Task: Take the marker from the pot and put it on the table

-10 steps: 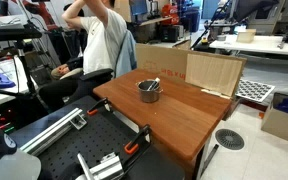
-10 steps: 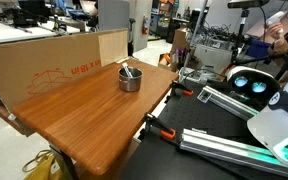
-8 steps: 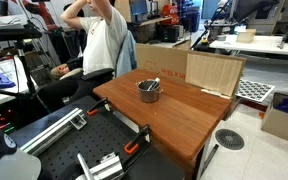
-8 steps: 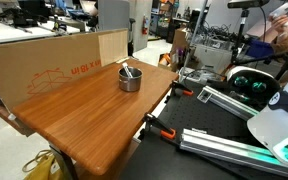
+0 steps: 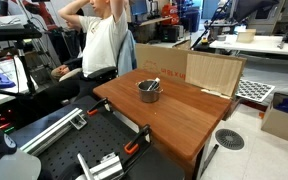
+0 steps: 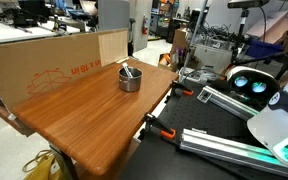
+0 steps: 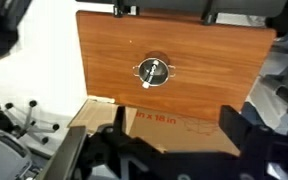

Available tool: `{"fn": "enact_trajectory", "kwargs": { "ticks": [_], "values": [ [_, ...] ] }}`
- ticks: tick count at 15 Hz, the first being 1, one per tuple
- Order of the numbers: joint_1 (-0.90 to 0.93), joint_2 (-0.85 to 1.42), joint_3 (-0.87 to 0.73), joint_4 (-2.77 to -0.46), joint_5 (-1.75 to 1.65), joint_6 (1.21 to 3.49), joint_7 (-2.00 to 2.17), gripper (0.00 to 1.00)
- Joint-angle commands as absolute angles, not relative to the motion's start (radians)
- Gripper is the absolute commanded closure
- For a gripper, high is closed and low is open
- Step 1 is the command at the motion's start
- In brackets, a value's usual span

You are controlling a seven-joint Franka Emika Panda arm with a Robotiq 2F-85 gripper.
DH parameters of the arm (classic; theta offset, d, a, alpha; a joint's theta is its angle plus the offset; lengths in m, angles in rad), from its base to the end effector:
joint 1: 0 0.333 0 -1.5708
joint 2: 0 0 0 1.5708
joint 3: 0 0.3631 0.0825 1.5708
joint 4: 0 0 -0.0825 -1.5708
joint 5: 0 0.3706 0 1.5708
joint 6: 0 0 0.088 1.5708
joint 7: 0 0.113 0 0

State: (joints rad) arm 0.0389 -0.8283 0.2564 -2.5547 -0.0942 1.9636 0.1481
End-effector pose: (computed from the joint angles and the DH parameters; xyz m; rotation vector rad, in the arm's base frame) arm 0.2688 0.0971 0.5669 2.8780 0.1639 0.3847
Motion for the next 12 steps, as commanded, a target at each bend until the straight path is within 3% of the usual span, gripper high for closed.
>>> {"fn": "enact_trajectory", "kwargs": {
  "ticks": [1, 12],
  "values": [
    [0.064, -0.823, 0.235, -2.575, -0.118, 2.024, 0.151, 0.00],
    [0.043, -0.589, 0.120, -2.623, -0.060, 2.236, 0.131, 0.00]
  ]
}}
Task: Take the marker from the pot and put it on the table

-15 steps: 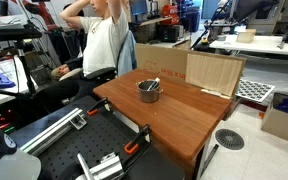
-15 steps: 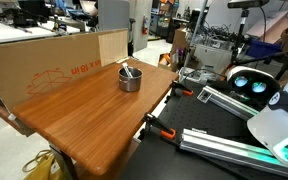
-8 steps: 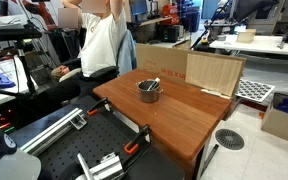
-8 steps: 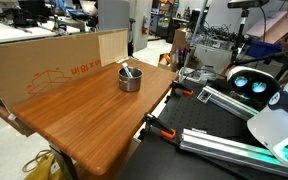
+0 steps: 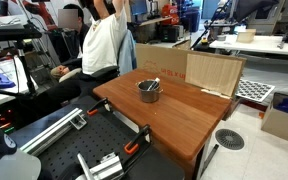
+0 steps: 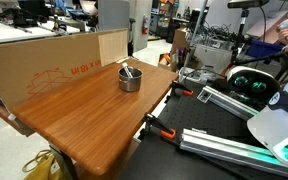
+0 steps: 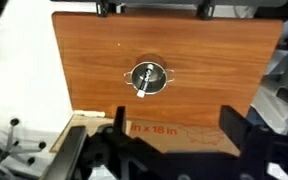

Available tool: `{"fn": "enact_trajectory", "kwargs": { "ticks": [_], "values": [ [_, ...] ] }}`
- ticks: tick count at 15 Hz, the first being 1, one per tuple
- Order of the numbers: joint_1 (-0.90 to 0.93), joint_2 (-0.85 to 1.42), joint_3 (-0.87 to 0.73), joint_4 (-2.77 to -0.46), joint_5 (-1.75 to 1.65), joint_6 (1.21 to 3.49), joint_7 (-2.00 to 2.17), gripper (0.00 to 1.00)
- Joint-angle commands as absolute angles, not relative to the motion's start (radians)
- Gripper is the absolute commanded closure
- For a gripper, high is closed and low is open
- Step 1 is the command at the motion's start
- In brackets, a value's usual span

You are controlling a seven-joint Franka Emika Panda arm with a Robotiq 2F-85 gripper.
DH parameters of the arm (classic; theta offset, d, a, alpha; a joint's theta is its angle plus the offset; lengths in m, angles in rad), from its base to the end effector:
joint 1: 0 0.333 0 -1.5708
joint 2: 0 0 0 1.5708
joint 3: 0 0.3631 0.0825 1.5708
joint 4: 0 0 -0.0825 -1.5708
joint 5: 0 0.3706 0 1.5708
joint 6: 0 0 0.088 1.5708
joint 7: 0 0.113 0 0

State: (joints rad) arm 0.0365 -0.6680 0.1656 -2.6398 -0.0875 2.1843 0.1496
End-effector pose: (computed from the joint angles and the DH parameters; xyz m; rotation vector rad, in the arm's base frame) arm 0.3175 0.0678 0.5060 2.9763 0.1058 0.3431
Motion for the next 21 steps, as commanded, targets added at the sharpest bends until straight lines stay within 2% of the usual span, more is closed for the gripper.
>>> {"fn": "enact_trajectory", "kwargs": {
  "ticks": [1, 13, 21],
  "values": [
    [0.044, -0.559, 0.104, -2.619, -0.054, 2.251, 0.124, 0.00],
    [0.046, -0.186, 0.032, -2.531, 0.172, 2.514, 0.138, 0.00],
    [0.017, -0.001, 0.030, -2.428, 0.171, 2.483, 0.265, 0.00]
  ]
}}
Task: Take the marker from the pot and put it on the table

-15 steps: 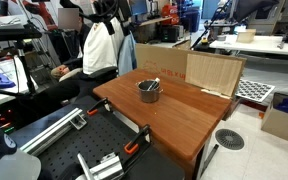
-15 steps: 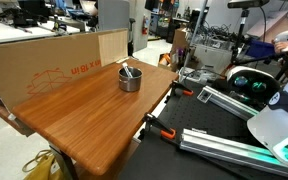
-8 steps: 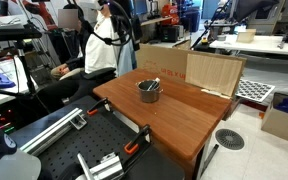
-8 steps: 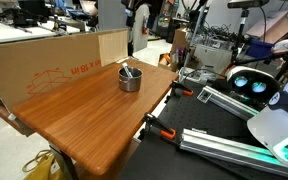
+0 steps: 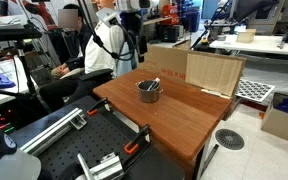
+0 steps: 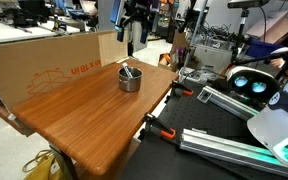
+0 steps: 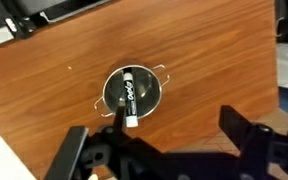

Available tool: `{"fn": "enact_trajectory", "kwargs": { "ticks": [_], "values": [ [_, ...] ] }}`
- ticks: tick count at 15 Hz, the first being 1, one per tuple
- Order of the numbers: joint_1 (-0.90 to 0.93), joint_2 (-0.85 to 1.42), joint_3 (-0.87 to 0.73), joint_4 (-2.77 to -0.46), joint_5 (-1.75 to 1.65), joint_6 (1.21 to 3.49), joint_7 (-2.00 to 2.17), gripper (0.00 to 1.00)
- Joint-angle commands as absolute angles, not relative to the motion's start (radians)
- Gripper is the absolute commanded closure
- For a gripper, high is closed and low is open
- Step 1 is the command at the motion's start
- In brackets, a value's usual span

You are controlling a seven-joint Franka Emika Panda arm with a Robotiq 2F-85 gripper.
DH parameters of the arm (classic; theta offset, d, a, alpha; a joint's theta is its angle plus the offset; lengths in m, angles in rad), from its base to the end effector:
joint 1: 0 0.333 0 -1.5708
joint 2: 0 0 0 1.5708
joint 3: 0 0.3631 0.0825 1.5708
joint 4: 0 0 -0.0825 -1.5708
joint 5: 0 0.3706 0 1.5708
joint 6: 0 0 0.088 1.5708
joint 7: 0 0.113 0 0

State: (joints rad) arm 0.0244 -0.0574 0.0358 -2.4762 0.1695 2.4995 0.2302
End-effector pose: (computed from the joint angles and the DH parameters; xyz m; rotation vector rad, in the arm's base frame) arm 0.4645 0.0276 0.3713 -2.9903 0.4546 -0.0977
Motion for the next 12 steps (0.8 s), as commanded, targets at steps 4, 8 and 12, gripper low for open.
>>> {"fn": "enact_trajectory", "kwargs": {
  "ticks": [4, 8, 12],
  "values": [
    [0.018, 0.083, 0.015, -2.377, 0.127, 2.483, 0.337, 0.00],
    [0.027, 0.161, -0.005, -2.328, 0.082, 2.481, 0.400, 0.00],
    [0.036, 0.222, -0.035, -2.285, 0.024, 2.488, 0.464, 0.00]
  ]
}}
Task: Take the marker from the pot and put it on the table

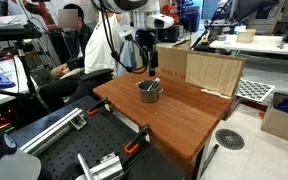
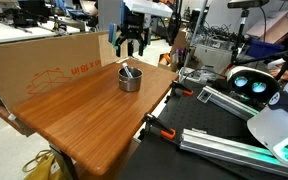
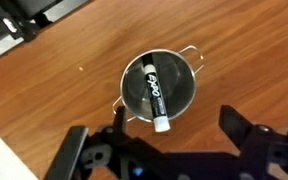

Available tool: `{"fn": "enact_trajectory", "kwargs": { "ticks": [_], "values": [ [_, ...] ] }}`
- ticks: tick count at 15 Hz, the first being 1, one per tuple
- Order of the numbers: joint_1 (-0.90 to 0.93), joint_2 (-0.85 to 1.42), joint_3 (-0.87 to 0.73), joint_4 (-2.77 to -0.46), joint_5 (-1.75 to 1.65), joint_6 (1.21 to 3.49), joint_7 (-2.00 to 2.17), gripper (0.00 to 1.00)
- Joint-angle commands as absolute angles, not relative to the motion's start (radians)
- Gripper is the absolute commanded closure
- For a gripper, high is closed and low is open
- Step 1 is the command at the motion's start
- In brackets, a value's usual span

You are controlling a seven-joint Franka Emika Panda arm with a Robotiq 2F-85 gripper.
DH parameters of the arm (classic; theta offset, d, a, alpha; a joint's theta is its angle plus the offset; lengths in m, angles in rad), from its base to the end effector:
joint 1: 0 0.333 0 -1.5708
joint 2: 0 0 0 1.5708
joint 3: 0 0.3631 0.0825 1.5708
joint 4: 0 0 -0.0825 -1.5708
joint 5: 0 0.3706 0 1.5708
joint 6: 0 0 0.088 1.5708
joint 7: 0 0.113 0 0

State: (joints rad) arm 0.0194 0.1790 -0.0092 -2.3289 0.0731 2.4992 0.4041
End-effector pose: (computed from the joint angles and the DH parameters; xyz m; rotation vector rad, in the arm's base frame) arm 0.5187 0.0051 0.3121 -3.0232 0.6959 0.0265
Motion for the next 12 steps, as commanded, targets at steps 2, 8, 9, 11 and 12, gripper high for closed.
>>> {"fn": "enact_trajectory", "kwargs": {
  "ticks": [2, 8, 9, 11, 12],
  "values": [
    [0.043, 0.253, -0.050, -2.260, -0.006, 2.484, 0.492, 0.00],
    [0.083, 0.337, -0.083, -2.201, -0.084, 2.467, 0.568, 0.00],
    [0.088, 0.345, -0.085, -2.195, -0.088, 2.466, 0.573, 0.00],
    [0.097, 0.358, -0.089, -2.182, -0.083, 2.459, 0.576, 0.00],
    [0.100, 0.364, -0.091, -2.174, -0.080, 2.454, 0.575, 0.00]
  ]
}}
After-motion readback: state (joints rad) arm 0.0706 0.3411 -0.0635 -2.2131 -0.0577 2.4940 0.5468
